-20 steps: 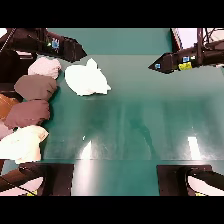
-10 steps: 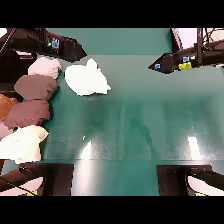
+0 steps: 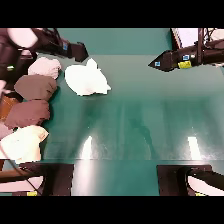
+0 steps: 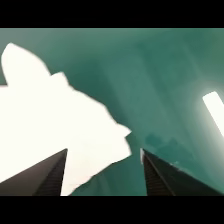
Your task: Fold the shirts.
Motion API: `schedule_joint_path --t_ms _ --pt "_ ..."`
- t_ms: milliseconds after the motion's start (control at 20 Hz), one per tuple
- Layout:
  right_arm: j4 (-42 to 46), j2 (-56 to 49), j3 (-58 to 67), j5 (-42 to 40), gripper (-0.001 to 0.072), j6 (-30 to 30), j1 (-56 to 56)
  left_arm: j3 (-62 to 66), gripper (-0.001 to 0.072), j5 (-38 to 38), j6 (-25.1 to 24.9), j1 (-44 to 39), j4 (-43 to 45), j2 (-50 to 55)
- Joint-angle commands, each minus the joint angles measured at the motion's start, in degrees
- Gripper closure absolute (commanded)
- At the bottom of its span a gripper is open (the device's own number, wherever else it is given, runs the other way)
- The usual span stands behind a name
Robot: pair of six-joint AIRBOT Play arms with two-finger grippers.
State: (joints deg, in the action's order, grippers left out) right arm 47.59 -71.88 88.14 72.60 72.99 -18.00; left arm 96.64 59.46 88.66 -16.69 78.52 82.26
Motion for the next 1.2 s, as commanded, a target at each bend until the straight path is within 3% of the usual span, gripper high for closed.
schedule_joint_path --t_ms 0,200,400,450,550,600,800,1150 --pt "0.0 0.0 0.0 -0.2 0.0697 0.0 0.0 -0.5 0.0149 0.9 4.0 1.3 4.1 9.4" --pt "0.0 0.0 0.0 0.0 0.0697 0.0 0.0 -0.5 0.0150 0.3 3.9 1.5 3.8 19.0" --pt "0.0 0.0 0.0 0.0 0.0697 0.0 0.0 -0.5 0.0157 -0.4 4.0 1.5 3.8 21.6" --pt "0.0 0.0 0.0 -0.3 0.0697 0.0 0.0 -0.1 0.0259 -0.3 4.0 1.5 3.8 21.6" --pt "0.0 0.1 0.0 -1.2 0.0697 0.0 0.0 1.5 0.0635 0.7 3.9 1.5 3.8 21.5" --pt "0.0 0.5 0.0 -1.7 0.0697 0.0 0.0 2.8 0.0682 1.5 3.9 1.5 3.8 21.3" --pt "0.0 4.8 0.1 -7.5 0.0697 0.0 1.7 12.5 0.0683 4.0 3.9 1.5 6.0 15.7" --pt "0.2 16.7 0.0 -15.3 0.0698 0.0 10.8 21.1 0.0684 6.9 0.8 0.4 5.5 -7.9"
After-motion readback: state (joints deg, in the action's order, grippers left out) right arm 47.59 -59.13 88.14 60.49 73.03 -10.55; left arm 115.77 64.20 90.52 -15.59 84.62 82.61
